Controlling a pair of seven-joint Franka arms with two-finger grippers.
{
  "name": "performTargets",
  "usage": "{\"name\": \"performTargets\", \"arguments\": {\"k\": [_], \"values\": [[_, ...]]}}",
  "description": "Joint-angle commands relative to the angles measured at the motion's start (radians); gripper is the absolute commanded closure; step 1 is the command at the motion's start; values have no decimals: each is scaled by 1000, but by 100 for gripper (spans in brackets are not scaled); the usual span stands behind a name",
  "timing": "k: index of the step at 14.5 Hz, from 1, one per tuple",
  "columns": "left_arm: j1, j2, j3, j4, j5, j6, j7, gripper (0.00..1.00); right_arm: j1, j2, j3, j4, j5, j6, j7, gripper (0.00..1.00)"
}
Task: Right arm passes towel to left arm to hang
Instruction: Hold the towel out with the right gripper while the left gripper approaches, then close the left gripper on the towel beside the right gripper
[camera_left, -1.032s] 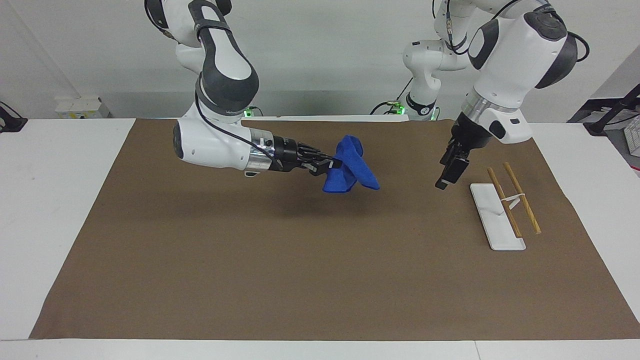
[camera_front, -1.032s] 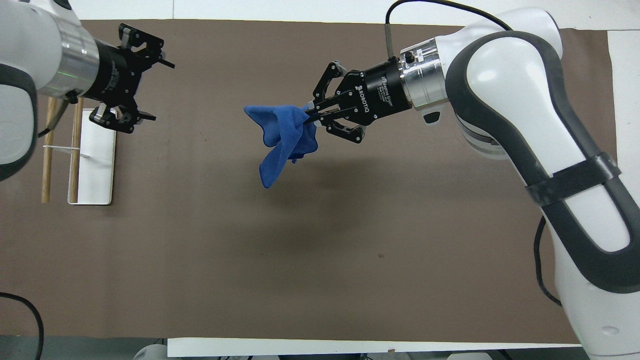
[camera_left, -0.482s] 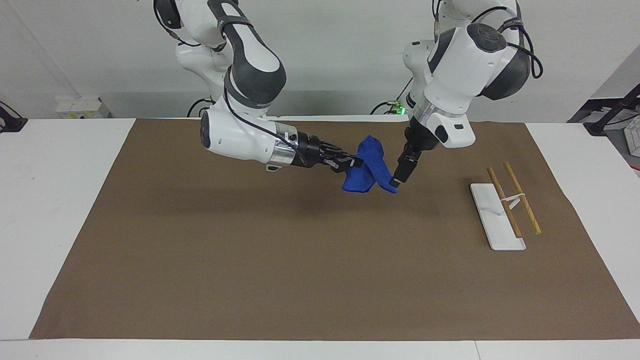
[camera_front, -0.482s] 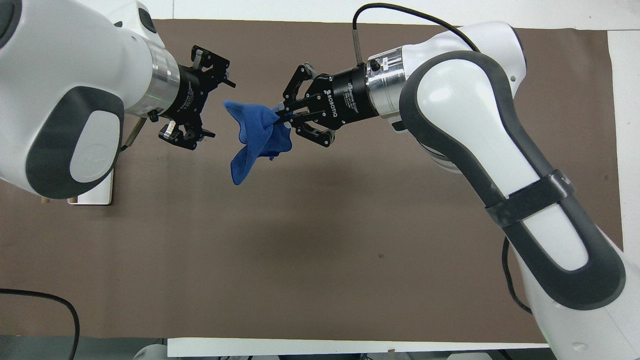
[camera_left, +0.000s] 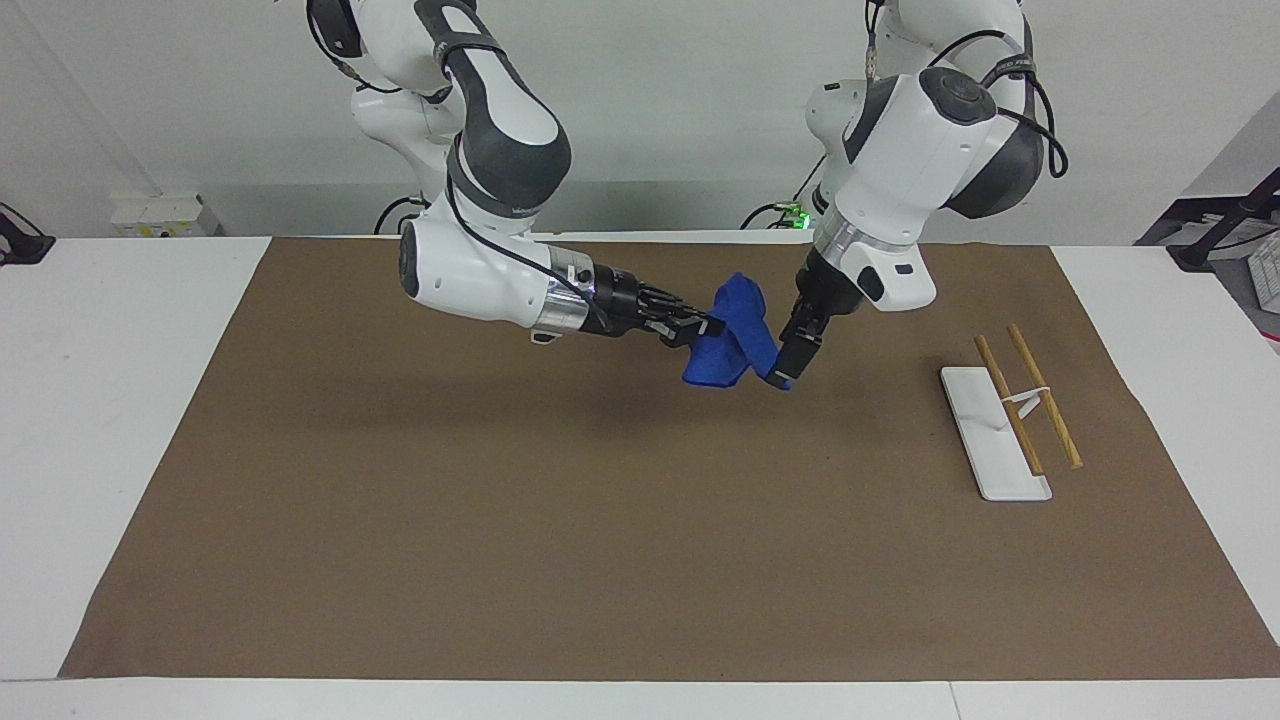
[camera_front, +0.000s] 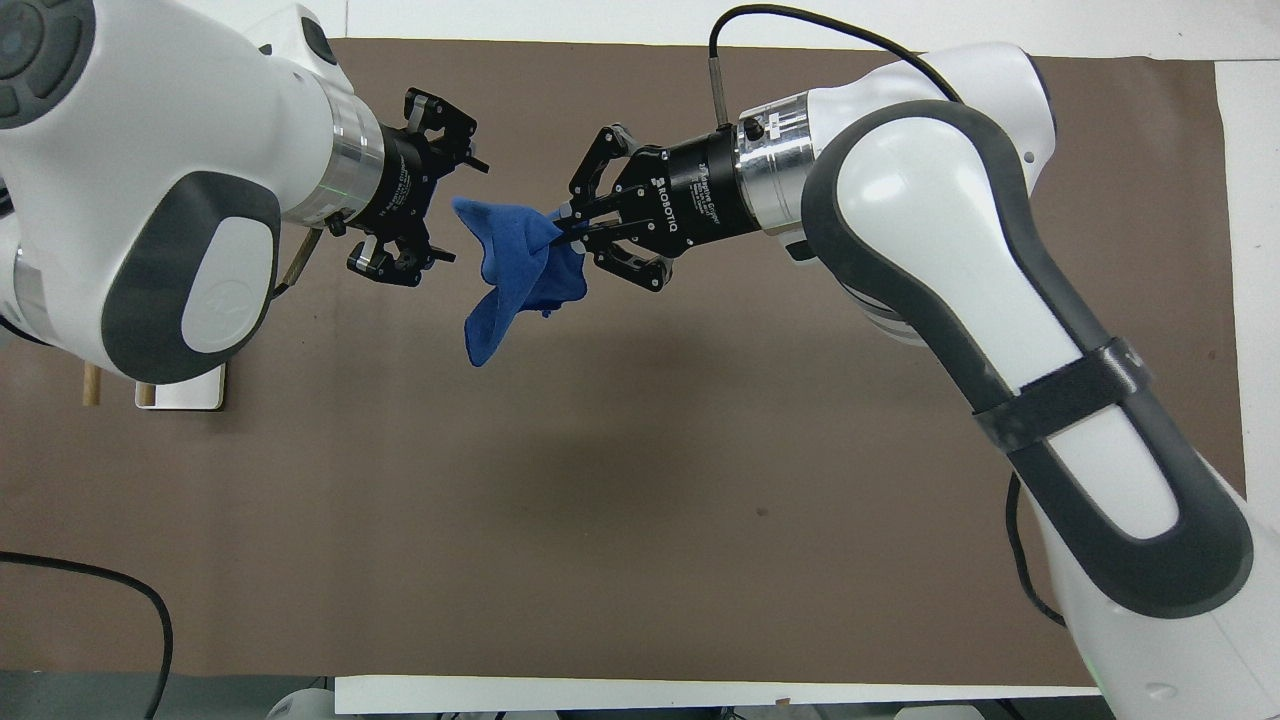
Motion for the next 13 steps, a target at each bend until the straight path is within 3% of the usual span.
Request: {"name": "performTargets", "arguments": {"k": [1, 3, 6, 8, 11, 13], "values": [[-4, -7, 0, -40, -6, 44, -18, 21, -5, -25, 6, -32, 26, 21, 5, 98], [-5, 4, -1, -42, -34, 49, -48, 31, -5, -25, 6, -32, 26, 23, 5, 98], [-4, 7, -1, -37, -86, 60, -55, 69, -5, -23, 6, -32, 26, 29, 5, 98], [-4, 7, -1, -37, -86, 58, -55, 87, -5, -23, 4, -32, 26, 29, 5, 98], [-4, 9, -1, -32, -88, 58, -55, 100, -5, -23, 4, -32, 26, 30, 5, 98], [-2, 10, -1, -28, -84, 54, -55, 100, -4, -23, 4, -32, 26, 32, 5, 98]]}}
